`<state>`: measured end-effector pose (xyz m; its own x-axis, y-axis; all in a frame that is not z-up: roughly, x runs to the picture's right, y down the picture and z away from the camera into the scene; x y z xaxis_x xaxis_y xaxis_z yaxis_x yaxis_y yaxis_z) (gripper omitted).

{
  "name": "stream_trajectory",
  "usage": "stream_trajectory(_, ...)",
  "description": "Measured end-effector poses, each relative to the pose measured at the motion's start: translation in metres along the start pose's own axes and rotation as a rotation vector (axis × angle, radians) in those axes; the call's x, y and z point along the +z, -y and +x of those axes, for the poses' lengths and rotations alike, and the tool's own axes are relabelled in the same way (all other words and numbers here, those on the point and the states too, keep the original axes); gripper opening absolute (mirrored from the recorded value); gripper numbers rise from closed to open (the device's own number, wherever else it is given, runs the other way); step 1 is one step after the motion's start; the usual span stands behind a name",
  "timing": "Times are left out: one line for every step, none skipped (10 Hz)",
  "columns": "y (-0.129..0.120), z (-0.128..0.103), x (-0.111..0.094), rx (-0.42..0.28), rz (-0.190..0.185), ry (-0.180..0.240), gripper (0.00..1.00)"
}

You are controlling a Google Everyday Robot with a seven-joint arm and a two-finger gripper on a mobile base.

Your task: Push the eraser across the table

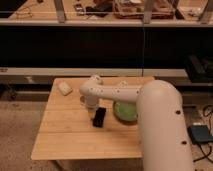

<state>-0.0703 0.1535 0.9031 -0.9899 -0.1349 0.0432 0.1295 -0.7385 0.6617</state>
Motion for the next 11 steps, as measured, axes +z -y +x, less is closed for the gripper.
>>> stream_trajectory(0.0, -0.007, -0.001, 0.006, 0.001, 0.004, 0.26)
stream_trajectory(0.002, -0.016, -0.001, 0.013, 0.003, 0.01, 0.26)
stream_trajectory(0.002, -0.022, -0.002, 0.021, 0.003, 0.013, 0.26)
stream_trajectory(0.002, -0.028, -0.004, 0.032, 0.003, 0.013, 0.26)
stream_trajectory(0.002, -0.038, -0.006, 0.05, 0.002, 0.008, 0.28)
stream_trajectory(0.001, -0.042, -0.007, 0.062, 0.0, -0.005, 0.29)
stream_trajectory(0.001, -0.042, -0.008, 0.058, -0.001, -0.004, 0.31)
stream_trajectory(0.002, -0.04, -0.008, 0.054, 0.0, -0.005, 0.39)
stream_trajectory(0.002, -0.039, -0.008, 0.054, 0.001, -0.008, 0.48)
stream_trajectory(0.002, -0.039, -0.008, 0.055, 0.001, -0.009, 0.57)
stream_trajectory(0.004, -0.037, -0.009, 0.058, 0.007, -0.015, 0.69)
